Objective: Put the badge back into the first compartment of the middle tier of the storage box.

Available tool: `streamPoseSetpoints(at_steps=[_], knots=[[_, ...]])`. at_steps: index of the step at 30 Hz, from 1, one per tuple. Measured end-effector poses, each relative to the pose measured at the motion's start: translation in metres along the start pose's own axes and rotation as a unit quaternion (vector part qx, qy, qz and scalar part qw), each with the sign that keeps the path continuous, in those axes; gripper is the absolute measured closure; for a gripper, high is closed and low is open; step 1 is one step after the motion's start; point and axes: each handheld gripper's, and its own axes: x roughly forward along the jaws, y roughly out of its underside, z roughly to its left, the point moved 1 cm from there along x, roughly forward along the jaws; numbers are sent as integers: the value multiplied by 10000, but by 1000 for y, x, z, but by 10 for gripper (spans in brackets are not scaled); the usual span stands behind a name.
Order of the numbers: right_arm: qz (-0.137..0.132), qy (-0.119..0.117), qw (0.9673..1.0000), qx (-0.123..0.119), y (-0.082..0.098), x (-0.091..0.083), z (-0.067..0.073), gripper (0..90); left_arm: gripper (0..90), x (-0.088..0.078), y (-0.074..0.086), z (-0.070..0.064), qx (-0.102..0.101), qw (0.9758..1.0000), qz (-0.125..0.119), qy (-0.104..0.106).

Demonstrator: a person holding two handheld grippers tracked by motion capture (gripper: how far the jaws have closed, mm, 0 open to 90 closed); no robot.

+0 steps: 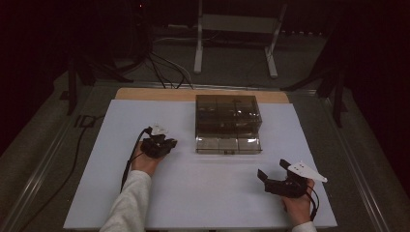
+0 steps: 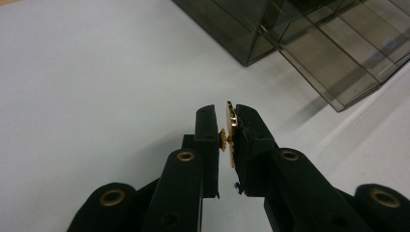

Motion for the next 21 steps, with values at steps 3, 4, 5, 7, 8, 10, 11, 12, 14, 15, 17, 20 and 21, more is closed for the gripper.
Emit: streamPoseSetpoints(at_steps=[3,4,5,7,8,10,11,12,14,15,17,20,21], knots=[[-1,-4,10000,0,0,0,0,0,825,-1,-2,-1,14,10000,-7,11],[-1,-4,10000,0,0,0,0,0,825,-2,-3,-1,25,10000,-16,9],[1,-3,10000,-2,0,0,0,0,825,-2,-4,-1,29,10000,-17,6],[0,-2,10000,3,0,0,0,0,825,-3,-5,-2,37,10000,-25,7],[-1,-2,10000,1,0,0,0,0,825,-3,-6,-2,41,10000,-27,8],[-2,-4,10000,-3,0,0,0,0,825,-3,-7,-3,47,10000,-40,13],[-2,-4,10000,-3,0,0,0,0,825,-3,-7,-3,47,10000,-40,13],[-1,-4,10000,-5,0,0,0,0,825,-4,-9,-4,53,10000,-47,9],[1,-4,10000,-1,0,0,0,0,825,-4,-11,-5,62,10000,-58,18],[-2,-4,10000,-4,0,0,0,0,825,-5,-11,-5,72,10000,-62,25],[0,-3,10000,4,0,0,0,0,825,-5,-12,-5,65,9999,-81,39],[5,-4,10000,-4,0,0,0,0,825,-5,-13,-5,53,9999,-87,43],[4,-3,10000,-5,0,0,0,0,825,-5,-13,-5,58,9999,-89,53]])
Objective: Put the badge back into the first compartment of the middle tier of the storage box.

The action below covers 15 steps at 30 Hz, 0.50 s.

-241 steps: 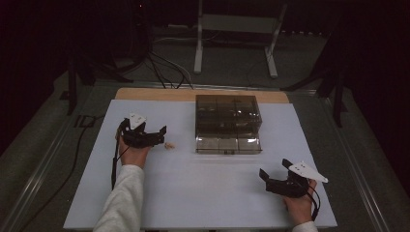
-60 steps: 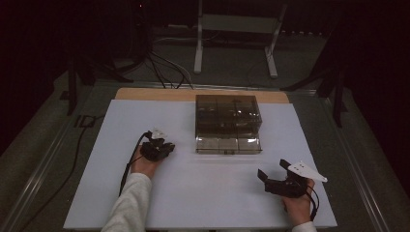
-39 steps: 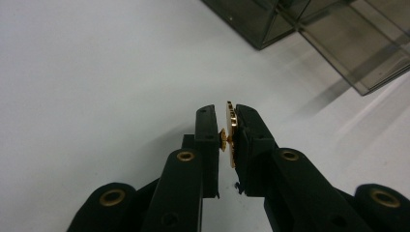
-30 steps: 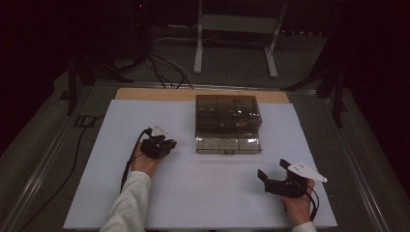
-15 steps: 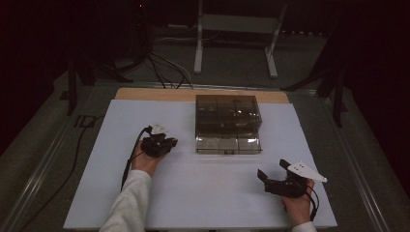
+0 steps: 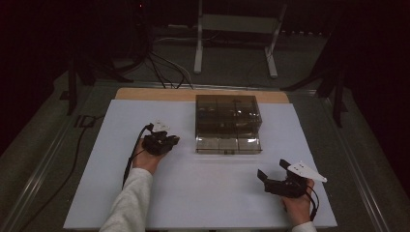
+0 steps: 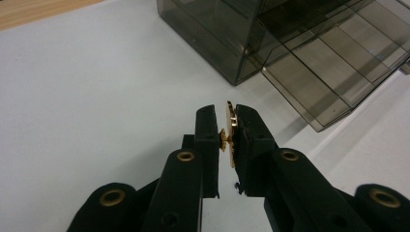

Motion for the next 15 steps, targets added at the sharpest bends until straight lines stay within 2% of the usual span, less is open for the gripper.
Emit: streamPoseSetpoints(at_steps=[15], knots=[[9,-9,10000,-15,1,1,0,0,825,-4,-10,-4,59,10000,-72,35]])
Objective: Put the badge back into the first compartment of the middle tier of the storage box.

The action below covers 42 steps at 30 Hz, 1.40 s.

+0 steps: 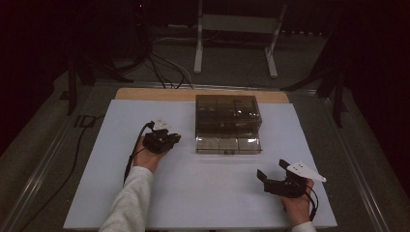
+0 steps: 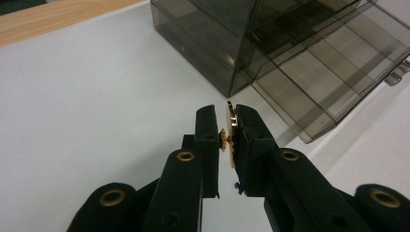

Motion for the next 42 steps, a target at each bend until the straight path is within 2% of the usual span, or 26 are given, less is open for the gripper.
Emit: streamPoseSetpoints(at_steps=[22,42], knots=[[1,15,10000,-17,0,0,0,0,825,3,-7,-9,-21,9999,-76,113],[3,16,10000,-20,0,0,0,0,825,10,-13,-20,77,9997,-66,226]])
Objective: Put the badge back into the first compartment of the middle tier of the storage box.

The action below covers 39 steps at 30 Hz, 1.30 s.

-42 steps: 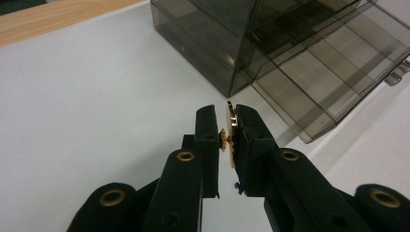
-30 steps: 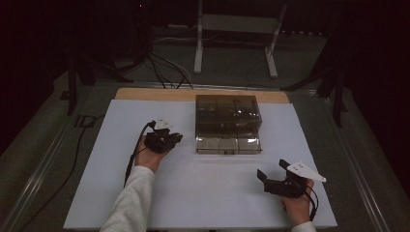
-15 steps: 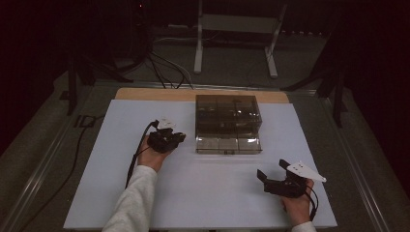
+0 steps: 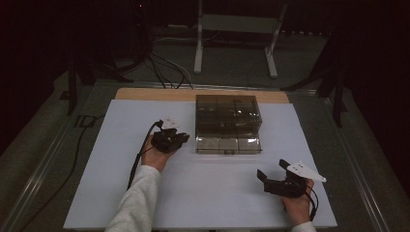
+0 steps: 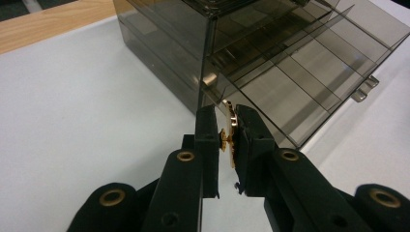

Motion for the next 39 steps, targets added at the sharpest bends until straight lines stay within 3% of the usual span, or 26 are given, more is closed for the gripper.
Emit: streamPoseSetpoints(at_steps=[39], knots=[[5,-7,10000,9,0,0,0,0,824,11,-9,-14,58,9999,-15,149]])
